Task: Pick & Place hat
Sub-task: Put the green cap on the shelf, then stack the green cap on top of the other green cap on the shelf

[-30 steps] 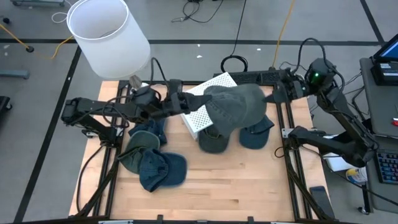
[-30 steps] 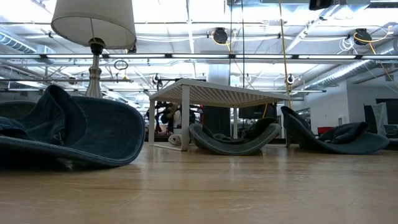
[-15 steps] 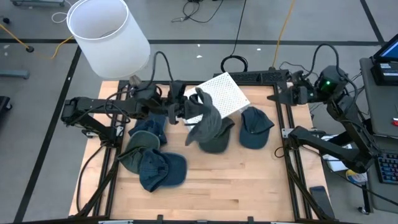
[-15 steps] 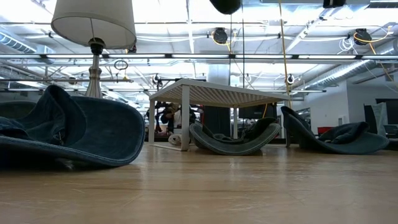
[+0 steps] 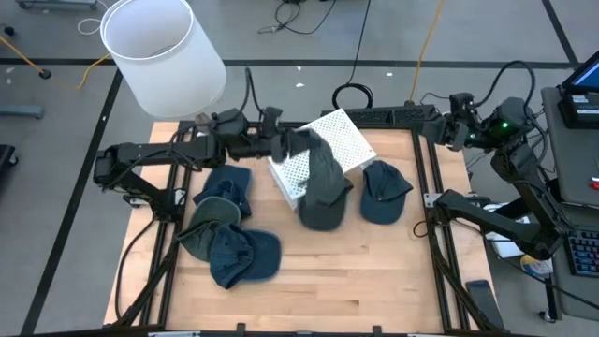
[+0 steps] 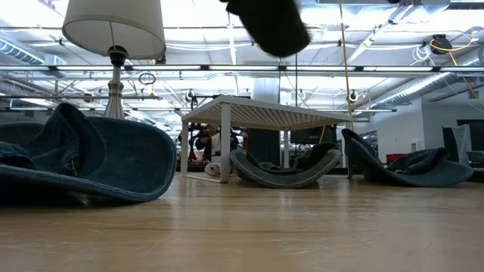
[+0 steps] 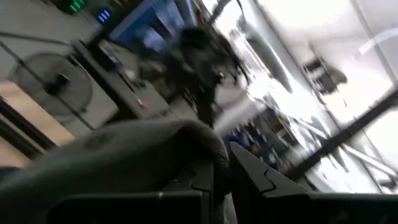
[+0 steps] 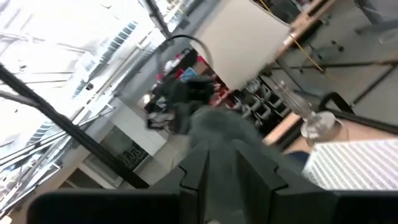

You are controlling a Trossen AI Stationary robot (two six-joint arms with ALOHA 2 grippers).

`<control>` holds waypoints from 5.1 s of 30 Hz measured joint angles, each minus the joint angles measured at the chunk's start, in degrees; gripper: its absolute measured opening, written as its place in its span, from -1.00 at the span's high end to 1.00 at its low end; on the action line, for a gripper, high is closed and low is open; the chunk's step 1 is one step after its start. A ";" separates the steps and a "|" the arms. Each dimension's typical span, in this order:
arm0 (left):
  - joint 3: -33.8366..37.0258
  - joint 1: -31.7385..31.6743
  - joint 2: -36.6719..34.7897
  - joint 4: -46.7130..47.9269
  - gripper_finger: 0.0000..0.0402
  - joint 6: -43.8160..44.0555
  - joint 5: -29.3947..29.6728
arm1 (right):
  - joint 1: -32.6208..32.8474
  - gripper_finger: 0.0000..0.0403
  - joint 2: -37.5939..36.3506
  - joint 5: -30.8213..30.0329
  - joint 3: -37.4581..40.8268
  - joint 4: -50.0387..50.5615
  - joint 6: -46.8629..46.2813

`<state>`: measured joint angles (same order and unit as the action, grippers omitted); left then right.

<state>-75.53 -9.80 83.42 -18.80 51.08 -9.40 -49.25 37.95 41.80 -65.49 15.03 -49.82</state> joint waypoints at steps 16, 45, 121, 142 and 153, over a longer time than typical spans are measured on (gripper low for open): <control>-11.65 -3.70 12.87 -7.64 0.87 -0.51 12.31 | 0.02 0.71 1.14 0.40 0.00 -13.17 -0.04; -27.98 -9.25 26.56 18.11 0.88 -4.58 12.51 | 0.02 0.71 1.64 6.47 0.02 -13.92 7.23; -27.91 -7.34 22.31 64.48 -0.21 7.57 15.85 | 0.02 0.71 3.50 6.48 0.04 -13.09 4.36; -27.93 3.78 8.70 86.55 -0.18 -5.36 14.89 | 2.86 0.71 7.57 6.25 0.04 -13.49 4.23; -27.93 10.81 4.73 100.12 -0.18 -20.48 13.93 | 9.84 0.71 11.50 5.85 0.04 -14.52 7.99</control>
<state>-103.46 1.01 88.14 81.32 30.61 4.54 -39.41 49.46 47.65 -65.45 0.51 -41.83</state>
